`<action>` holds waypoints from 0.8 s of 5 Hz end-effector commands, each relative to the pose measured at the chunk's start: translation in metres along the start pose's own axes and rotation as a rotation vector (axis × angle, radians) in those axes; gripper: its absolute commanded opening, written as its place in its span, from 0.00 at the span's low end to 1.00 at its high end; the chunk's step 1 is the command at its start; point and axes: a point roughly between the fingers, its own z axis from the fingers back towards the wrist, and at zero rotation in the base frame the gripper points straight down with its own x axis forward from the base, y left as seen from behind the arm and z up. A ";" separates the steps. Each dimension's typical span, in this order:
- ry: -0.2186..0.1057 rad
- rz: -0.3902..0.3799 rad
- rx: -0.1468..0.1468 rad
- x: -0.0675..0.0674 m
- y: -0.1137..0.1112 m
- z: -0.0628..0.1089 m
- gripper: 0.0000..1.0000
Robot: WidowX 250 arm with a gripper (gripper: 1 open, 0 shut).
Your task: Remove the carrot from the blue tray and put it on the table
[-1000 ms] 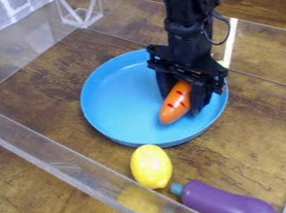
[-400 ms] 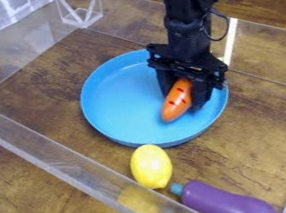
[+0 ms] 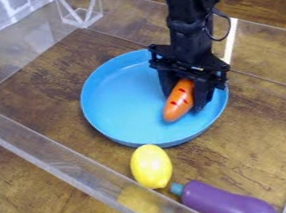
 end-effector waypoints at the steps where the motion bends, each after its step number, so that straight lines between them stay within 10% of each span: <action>1: -0.081 0.011 0.001 0.016 0.007 0.032 0.00; 4: -0.101 0.015 0.003 0.024 0.016 0.073 0.00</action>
